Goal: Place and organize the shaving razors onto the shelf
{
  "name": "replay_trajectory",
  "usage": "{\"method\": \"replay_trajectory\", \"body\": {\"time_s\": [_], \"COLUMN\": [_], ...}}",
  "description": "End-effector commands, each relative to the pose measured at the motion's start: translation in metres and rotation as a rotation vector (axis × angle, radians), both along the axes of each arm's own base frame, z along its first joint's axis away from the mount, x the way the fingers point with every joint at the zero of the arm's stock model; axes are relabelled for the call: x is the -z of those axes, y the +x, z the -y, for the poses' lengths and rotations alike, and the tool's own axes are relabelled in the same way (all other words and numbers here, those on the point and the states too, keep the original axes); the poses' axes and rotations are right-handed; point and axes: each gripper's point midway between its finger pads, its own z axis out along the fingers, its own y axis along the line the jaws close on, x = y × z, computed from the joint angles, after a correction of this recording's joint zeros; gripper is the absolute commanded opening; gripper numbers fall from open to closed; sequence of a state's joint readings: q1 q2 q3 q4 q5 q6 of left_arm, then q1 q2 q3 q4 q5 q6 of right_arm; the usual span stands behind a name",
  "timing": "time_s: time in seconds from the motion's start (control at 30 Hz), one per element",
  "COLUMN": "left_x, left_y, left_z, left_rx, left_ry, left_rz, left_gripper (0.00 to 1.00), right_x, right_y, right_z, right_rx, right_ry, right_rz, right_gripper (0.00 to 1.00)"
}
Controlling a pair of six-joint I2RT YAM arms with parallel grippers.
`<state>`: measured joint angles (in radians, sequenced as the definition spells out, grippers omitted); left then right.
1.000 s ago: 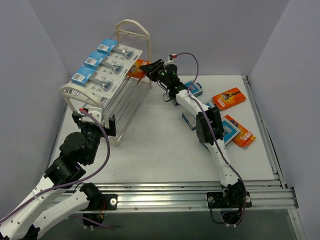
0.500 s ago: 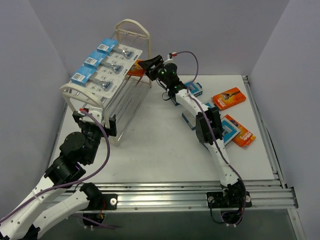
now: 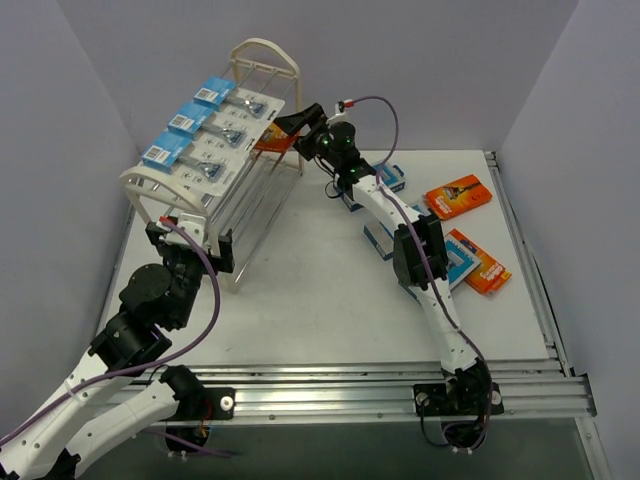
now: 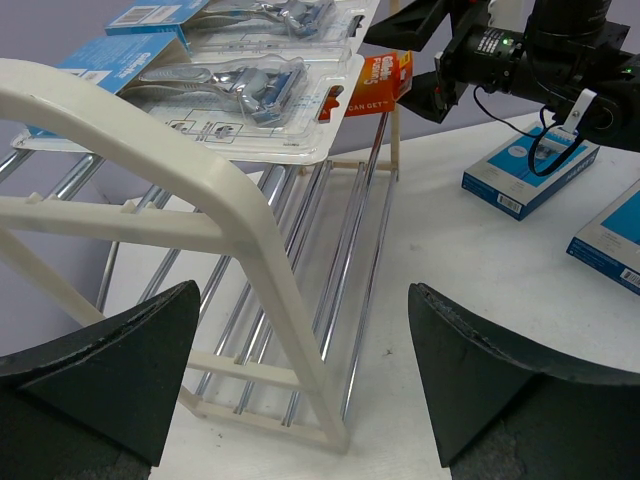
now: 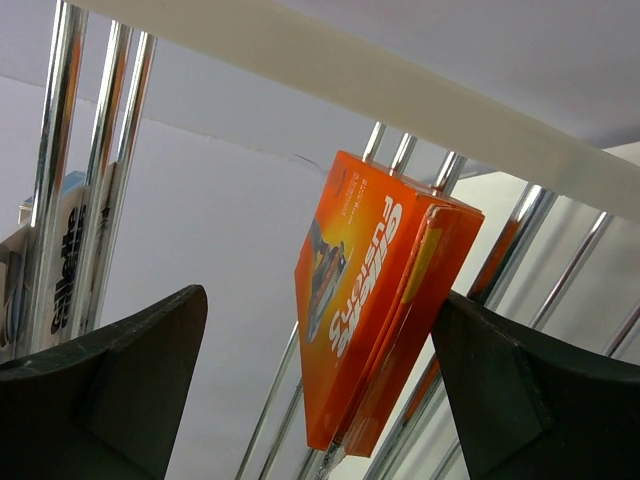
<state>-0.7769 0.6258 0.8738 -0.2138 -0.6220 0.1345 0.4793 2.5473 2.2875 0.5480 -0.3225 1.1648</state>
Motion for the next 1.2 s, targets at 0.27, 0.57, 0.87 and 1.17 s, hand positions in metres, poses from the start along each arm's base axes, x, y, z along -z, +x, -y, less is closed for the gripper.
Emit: {"method": "replay_trajectory", "body": {"time_s": [0.27, 0.57, 0.87, 1.17], "left_x": [-0.013, -0.012, -0.013, -0.012], "left_y": [0.0, 0.0, 0.0, 0.0], "left_z": [0.002, 0.002, 0.0, -0.001], "left_rx": [0.013, 0.011, 0.002, -0.001], "left_ry": [-0.031, -0.028, -0.03, -0.022], "left_rz": [0.023, 0.02, 0.021, 0.017], "left_gripper": [0.94, 0.94, 0.94, 0.94], "right_x": [-0.004, 0.001, -0.009, -0.026], "right_y": [-0.014, -0.017, -0.024, -0.032], "right_z": [0.011, 0.026, 0.045, 0.054], "right_rx": [-0.03, -0.026, -0.022, -0.032], "right_ry": [-0.119, -0.14, -0.151, -0.147], "right_rz": [-0.019, -0.044, -0.024, 0.017], "right_gripper": [1.0, 1.0, 1.0, 1.0]}}
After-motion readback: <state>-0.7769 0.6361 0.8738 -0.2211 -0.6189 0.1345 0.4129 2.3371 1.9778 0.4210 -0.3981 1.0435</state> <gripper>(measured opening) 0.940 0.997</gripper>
